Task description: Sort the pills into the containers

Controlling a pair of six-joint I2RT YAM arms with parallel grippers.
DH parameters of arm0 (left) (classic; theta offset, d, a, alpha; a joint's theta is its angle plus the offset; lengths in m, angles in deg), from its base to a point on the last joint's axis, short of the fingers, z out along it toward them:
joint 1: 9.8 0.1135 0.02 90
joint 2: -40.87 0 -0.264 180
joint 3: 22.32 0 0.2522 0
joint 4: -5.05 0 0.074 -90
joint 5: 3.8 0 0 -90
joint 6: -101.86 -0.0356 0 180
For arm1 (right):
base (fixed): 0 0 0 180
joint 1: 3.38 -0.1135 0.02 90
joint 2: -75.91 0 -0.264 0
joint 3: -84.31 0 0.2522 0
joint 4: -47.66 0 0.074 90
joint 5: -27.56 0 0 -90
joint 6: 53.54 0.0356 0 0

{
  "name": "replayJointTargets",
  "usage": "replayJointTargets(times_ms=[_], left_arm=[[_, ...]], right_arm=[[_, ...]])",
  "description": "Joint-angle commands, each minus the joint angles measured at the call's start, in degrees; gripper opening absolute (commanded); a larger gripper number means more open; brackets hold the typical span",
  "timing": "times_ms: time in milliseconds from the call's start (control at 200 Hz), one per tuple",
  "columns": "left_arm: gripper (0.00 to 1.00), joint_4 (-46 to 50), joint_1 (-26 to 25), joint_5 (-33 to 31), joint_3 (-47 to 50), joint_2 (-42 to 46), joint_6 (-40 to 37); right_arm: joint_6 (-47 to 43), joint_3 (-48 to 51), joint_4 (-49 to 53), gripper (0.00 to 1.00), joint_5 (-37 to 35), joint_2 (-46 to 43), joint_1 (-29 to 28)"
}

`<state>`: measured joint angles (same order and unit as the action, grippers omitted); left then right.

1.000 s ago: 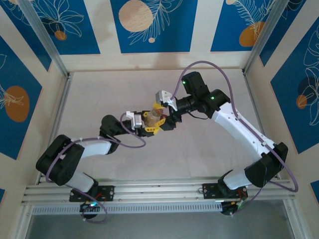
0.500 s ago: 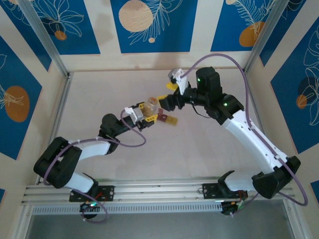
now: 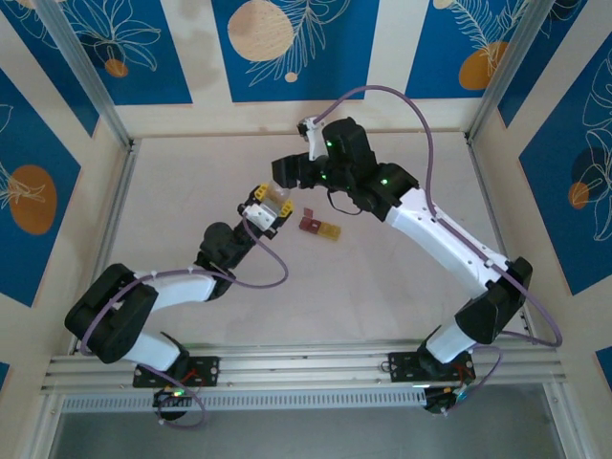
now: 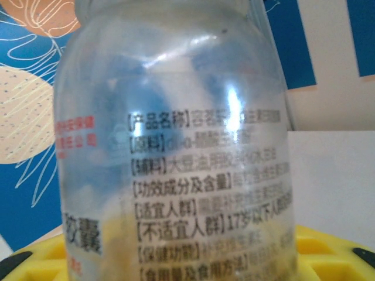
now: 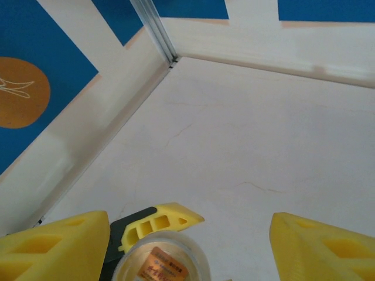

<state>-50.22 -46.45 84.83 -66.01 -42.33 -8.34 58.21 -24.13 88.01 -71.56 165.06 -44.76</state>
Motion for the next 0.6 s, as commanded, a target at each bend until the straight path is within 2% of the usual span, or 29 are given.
replayJointTargets(times_ms=[0,595], left_arm=[[0.0,-1.2,-0.6,-2.8,-0.3,-0.2,-1.6],[0.0,-1.2,-0.8,-4.9,-0.8,-1.5,-1.6]], right_arm=[[2.1,-1.8,1.8,0.71,-1.3,1.2,-0.2],[2.5,-2.3,3.4,0.63,3.3,4.3,-1.0]])
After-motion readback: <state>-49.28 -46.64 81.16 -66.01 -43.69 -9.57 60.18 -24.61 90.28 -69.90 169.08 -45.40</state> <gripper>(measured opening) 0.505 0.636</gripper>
